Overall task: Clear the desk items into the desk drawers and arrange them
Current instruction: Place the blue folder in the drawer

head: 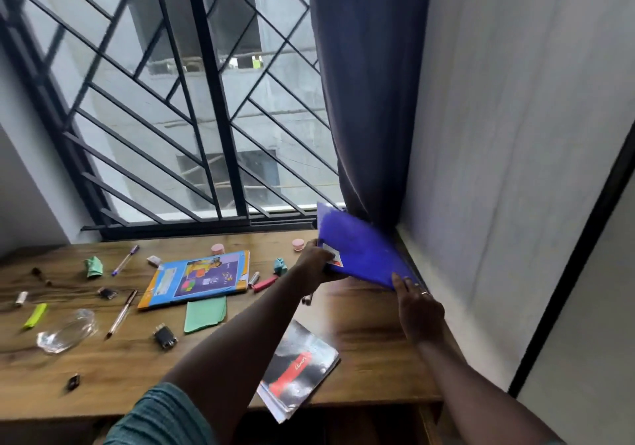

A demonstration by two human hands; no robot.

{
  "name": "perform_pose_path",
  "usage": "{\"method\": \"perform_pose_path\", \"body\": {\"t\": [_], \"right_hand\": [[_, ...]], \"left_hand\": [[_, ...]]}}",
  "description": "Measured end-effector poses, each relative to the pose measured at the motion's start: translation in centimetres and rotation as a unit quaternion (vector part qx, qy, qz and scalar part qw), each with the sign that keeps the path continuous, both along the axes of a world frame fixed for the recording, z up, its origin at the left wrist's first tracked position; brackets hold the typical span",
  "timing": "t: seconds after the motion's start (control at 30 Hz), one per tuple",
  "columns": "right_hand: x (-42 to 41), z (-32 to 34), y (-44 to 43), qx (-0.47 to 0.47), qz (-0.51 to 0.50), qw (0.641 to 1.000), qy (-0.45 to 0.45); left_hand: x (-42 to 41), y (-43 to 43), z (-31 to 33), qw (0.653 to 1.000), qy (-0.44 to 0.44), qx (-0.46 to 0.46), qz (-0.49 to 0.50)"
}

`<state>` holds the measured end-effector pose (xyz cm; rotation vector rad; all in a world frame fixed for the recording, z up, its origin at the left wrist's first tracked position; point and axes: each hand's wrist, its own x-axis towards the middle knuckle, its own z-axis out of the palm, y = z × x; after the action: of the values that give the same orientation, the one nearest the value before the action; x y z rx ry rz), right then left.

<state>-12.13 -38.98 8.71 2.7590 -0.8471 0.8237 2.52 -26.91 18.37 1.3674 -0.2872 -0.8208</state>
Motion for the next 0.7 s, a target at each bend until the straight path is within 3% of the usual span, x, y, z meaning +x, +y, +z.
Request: {"method": "perform_pose_path", "body": {"t": [0.17, 0.3, 0.37, 0.47, 0.53, 0.63, 0.7], "right_hand": [[0.4, 4.6, 4.2, 0.015, -0.019, 0.995, -0.102], [0.4, 9.2, 9.1, 0.09, 0.03, 0.972, -0.213], [0.3, 12.0, 11.7, 0.182, 0.036, 0.944, -0.272], [0.1, 14.1, 14.3, 0.3, 0.004, 0.909, -0.288], [-0.2, 14.4, 15.8, 0.388, 0.022, 0.868, -0.309], [-1.3, 12.7, 18.2, 0.557, 0.087, 0.748, -0.35], [-2.8, 10.7, 19.7, 0.62, 0.11, 0.694, -0.35]], "left_hand": [[0.1, 5.6, 5.4, 0.999, 0.021, -0.019, -0.036], [1.6, 11.1, 8.3, 0.992, 0.054, -0.114, -0.021], [1.8, 13.8, 8.7, 0.99, 0.048, -0.128, 0.013], [1.5, 18.9, 7.5, 0.997, 0.007, -0.058, 0.06], [1.3, 22.7, 5.6, 0.996, -0.018, -0.011, 0.09], [0.3, 28.2, 3.1, 0.993, -0.014, 0.013, 0.119], [0.1, 31.7, 1.1, 0.991, -0.002, 0.007, 0.134]]}}
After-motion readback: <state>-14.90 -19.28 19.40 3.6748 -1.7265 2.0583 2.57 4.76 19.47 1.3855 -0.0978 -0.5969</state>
